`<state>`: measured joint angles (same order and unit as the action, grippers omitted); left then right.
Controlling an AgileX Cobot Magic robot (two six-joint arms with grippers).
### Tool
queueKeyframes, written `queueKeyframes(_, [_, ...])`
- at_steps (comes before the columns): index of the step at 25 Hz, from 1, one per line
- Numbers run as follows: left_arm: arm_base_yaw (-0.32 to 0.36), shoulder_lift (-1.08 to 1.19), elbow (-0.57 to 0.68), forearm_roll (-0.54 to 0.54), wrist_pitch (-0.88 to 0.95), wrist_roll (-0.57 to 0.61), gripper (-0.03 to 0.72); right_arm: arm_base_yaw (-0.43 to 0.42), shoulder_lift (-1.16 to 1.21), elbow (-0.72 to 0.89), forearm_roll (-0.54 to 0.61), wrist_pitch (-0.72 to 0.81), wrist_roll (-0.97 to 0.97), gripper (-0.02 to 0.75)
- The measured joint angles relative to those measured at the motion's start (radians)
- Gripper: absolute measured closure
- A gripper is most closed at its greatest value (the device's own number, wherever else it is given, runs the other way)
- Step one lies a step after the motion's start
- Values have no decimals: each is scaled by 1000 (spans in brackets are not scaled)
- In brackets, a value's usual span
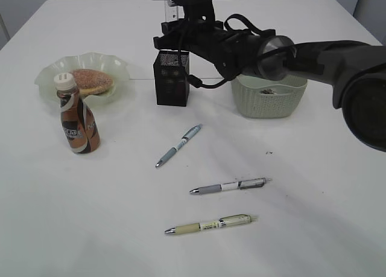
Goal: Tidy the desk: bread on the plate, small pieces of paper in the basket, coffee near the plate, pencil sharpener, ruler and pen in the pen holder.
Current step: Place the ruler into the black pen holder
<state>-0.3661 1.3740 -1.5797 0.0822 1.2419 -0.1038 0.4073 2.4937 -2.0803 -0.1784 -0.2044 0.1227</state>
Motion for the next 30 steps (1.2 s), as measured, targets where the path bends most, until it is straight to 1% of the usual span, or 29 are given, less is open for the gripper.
queueKeyframes(3, [0, 0, 0, 0, 0, 0, 386, 0, 2, -2, 0, 0, 0, 460])
queueKeyframes(7, [0, 0, 0, 0, 0, 0, 386, 0, 22, -2, 2, 0, 0, 436])
queueKeyframes(13, [0, 0, 0, -2, 0, 0, 388, -2, 34, -7, 4, 15, 29, 331])
queueKeyframes(17, [0, 0, 0, -2, 0, 0, 388, -4, 34, -32, 10, 74, 35, 311])
queueKeyframes(20, [0, 0, 0, -2, 0, 0, 388, -4, 30, -71, 40, 185, 38, 309])
queueKeyframes(25, [0, 0, 0, -2, 0, 0, 388, -4, -36, -159, 103, 493, 40, 311])
queueKeyframes(30, [0, 0, 0, -3, 0, 0, 388, -4, -104, -263, 188, 808, 40, 349])
